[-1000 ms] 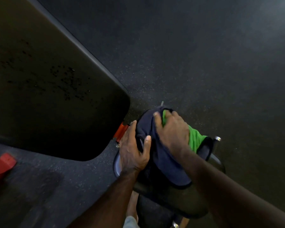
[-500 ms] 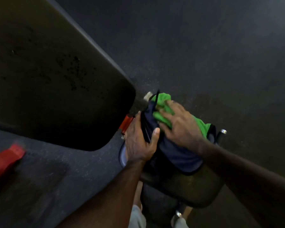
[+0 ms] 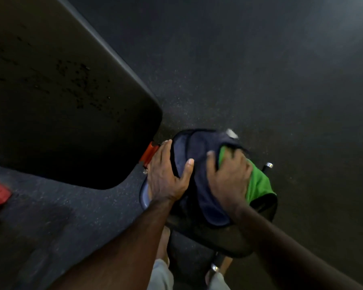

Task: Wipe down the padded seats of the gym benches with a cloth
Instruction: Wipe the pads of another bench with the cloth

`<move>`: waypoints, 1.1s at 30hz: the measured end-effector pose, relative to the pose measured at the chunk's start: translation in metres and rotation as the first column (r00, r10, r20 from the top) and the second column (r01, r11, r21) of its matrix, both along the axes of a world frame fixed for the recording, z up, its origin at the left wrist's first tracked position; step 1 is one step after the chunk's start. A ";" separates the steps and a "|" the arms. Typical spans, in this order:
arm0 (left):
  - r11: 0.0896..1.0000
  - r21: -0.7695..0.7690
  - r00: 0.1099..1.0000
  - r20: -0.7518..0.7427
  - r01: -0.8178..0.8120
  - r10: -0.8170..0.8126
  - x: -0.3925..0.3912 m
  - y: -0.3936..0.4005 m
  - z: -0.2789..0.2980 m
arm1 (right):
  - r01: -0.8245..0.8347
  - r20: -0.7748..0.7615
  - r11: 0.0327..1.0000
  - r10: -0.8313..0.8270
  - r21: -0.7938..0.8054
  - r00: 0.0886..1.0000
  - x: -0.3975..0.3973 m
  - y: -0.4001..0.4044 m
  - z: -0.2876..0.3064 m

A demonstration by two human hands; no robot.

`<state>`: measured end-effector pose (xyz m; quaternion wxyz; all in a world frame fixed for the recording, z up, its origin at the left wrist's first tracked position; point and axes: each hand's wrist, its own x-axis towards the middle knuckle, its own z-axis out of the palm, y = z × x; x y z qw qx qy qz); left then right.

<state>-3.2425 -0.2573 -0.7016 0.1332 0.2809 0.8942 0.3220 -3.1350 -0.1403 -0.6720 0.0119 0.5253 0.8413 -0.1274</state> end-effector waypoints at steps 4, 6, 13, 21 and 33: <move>1.000 -0.017 1.000 -0.023 -0.008 0.008 0.000 -0.001 -0.002 | -0.641 -0.077 0.768 0.640 0.015 0.765 0.048 -0.001 0.001; 0.999 -0.037 1.000 -0.005 -0.011 0.011 0.000 -0.001 -0.003 | -0.424 -0.046 0.906 0.423 -0.004 0.905 0.054 0.016 -0.004; 1.000 -0.009 1.000 -0.004 -0.008 0.008 -0.001 -0.001 -0.004 | -0.402 -0.015 0.916 0.402 0.004 0.916 0.064 -0.040 0.001; 1.000 -0.023 1.000 -0.025 -0.009 0.008 0.000 -0.003 -0.007 | 0.261 -0.010 0.965 -0.261 0.026 0.965 0.074 -0.057 -0.001; 0.995 -0.093 0.999 -0.030 0.041 -0.044 0.001 0.002 0.000 | 0.220 0.056 0.975 -0.221 0.029 0.974 0.091 -0.075 -0.008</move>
